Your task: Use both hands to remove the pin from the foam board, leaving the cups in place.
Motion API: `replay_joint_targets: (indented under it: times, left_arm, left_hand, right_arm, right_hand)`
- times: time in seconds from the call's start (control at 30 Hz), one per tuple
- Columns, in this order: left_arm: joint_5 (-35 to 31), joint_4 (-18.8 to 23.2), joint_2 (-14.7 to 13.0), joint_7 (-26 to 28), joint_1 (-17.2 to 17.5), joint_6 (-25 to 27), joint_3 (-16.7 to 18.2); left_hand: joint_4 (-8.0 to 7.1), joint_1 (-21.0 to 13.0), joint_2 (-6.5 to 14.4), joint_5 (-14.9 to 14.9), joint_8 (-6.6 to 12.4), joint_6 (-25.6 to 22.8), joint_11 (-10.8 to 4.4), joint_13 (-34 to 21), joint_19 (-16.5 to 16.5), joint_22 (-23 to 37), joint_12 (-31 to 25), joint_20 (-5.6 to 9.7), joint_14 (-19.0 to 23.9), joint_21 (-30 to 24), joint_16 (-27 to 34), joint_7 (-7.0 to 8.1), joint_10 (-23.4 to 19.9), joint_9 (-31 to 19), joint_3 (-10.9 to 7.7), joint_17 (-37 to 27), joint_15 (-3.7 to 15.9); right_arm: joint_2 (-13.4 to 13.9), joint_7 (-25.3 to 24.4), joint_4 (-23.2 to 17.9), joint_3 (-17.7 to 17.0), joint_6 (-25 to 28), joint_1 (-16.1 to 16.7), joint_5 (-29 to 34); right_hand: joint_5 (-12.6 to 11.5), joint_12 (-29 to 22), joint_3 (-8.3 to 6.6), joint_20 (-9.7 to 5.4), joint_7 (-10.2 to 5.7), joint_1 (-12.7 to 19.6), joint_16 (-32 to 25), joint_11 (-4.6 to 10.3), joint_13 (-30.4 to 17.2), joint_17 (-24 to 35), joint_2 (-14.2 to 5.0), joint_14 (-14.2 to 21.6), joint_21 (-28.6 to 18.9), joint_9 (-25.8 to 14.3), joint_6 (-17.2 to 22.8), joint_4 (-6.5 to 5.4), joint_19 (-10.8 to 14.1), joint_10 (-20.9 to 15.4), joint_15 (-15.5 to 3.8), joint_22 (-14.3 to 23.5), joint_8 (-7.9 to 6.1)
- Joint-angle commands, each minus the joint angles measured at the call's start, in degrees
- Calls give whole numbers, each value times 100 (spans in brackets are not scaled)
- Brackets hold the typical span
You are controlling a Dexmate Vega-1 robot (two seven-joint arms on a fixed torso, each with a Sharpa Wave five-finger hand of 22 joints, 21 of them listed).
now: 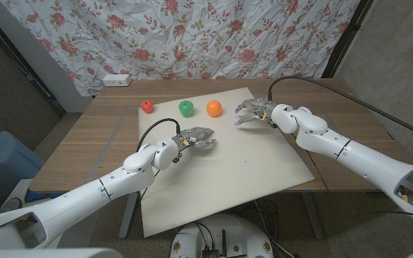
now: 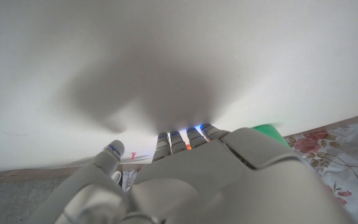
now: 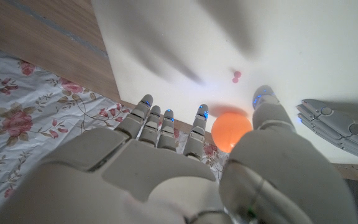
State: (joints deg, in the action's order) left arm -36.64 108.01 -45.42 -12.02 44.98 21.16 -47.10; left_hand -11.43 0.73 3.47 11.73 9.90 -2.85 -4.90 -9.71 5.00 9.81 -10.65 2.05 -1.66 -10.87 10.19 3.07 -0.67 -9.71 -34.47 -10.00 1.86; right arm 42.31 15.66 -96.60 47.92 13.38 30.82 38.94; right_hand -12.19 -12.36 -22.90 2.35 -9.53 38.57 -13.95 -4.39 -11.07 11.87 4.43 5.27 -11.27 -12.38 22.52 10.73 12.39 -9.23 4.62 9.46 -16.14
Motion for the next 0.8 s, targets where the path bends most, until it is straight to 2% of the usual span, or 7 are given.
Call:
replay_joint_targets:
  times: [0.03,0.3,0.4,0.5,0.7,0.8]
  left_arm:
    - [19,-26,-8,-23,-11,-42,9]
    - [19,-48,3,-30,-22,-56,-3]
    - [22,-55,5,-31,-23,-59,-5]
    - [28,-61,15,-34,-22,-46,-7]
    - [53,-88,18,-41,-42,-105,-17]
    - [81,-106,14,-39,-49,-157,-14]
  left_hand:
    - [18,-8,768,35,45,4,-45,-21,30,24,-20,450,-21,-42,25,61,-33,-27,-14,-19,368]
    - [28,-18,769,38,41,17,-60,-22,27,21,-12,447,-28,-42,22,97,-13,-27,-30,-16,374]
    - [31,-21,770,40,40,20,-70,-22,22,20,-10,452,-32,-43,20,103,-6,-27,-36,-15,383]
    - [33,-24,770,41,42,16,-64,-22,18,20,-10,449,-32,-44,20,106,-5,-27,-42,-14,384]
    - [38,-31,771,43,44,14,-80,-22,12,18,-13,449,-34,-45,19,108,-9,-27,-56,-12,385]
    - [39,-32,771,44,45,13,-74,-22,9,18,-13,447,-36,-46,18,112,-10,-27,-61,-12,387]
  right_arm:
    - [-73,-184,100,91,61,46,167]
    - [-119,-294,201,122,37,66,185]
    - [-130,-379,230,129,28,80,206]
    - [-141,-571,283,87,-57,131,139]
    - [-178,-653,375,97,-107,124,96]
    - [-201,-700,408,110,-100,123,102]
  right_hand:
    - [31,19,-75,10,-22,190,-8,45,-29,21,19,80,-50,-27,106,-5,125,-67,-17,13,-103]
    - [47,24,-135,-4,-84,324,1,74,-34,39,26,76,-49,-51,239,-21,195,-98,-33,13,-187]
    - [61,28,-160,-5,-116,382,2,91,-38,52,37,83,-43,-66,356,-34,225,-111,-49,14,-256]
    - [86,39,-197,-15,-166,481,0,115,-42,69,67,110,-39,-93,595,-45,294,-125,-72,14,-391]
    - [99,35,-232,-38,-213,549,-10,146,-45,88,66,139,-39,-111,676,-57,351,-162,-100,14,-452]
    - [112,34,-259,-51,-235,614,-20,153,-47,101,71,170,-34,-127,813,-60,386,-195,-128,15,-534]
